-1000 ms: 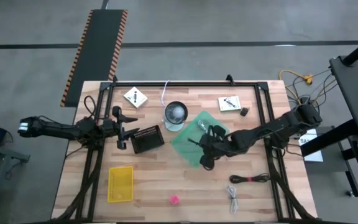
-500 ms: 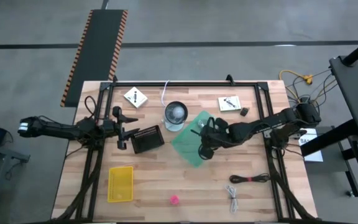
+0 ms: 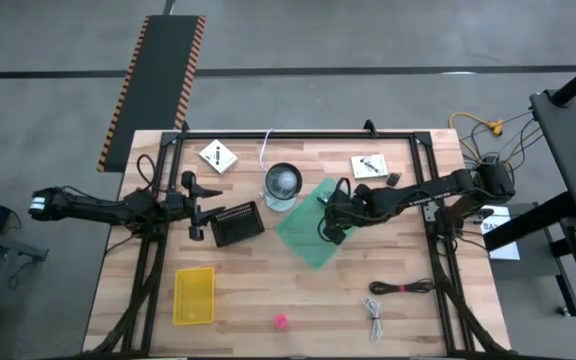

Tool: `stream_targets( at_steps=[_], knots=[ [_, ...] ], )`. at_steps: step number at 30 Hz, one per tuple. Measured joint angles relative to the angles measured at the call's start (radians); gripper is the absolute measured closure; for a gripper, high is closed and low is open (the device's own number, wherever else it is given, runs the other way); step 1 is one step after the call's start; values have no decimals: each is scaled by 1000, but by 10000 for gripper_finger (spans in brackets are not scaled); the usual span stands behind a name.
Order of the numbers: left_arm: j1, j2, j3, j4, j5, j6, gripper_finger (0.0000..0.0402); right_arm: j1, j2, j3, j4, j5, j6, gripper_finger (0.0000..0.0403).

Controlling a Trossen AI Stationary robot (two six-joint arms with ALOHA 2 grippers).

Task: Pick and place items into bin
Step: Put the left black charger cable into the green bin

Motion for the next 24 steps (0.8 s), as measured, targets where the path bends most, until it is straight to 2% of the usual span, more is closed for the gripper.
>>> stream_targets(
  at_steps=[17,24],
  knots=[
    [0,-2,0,1,0,0,219,-71,0,-26,-35,-15,-9,355],
    [0,0,0,-2,0,0,219,-90,0,-26,-33,-45,-30,377]
  ],
)
